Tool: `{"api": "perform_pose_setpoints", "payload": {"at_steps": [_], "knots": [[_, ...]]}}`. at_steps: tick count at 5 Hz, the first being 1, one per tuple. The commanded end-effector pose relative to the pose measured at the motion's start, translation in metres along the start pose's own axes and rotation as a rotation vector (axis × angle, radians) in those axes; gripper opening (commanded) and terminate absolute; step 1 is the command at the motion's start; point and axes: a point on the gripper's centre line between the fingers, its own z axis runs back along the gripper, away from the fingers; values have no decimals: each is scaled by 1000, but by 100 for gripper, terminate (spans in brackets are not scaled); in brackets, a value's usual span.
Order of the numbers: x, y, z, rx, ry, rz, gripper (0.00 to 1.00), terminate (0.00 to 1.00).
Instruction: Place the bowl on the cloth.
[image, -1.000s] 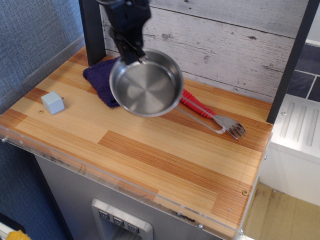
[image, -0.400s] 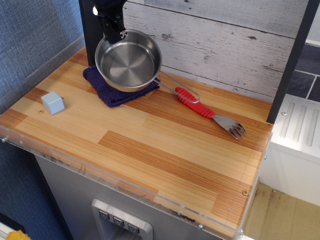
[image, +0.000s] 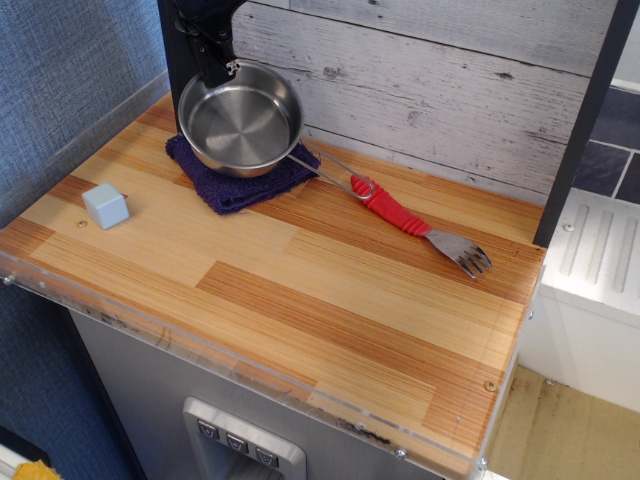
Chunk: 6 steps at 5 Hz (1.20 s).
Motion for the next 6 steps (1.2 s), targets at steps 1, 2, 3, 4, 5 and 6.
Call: {"api": "perform_pose_setpoints", "payload": {"at_steps": [1,2,3,4,5,6], "knots": [[4,13,-3,-28,-13,91,0,0],[4,7,-13,-80,-29,126,0,0],[3,0,-18,-102,-24,159,0,0],[-1,-5,-23,-124,-34,197,0,0],[-2,-7,-20,-117,-7,221,100,0],[-1,-10,-17,-107,9,217,100,0]]}}
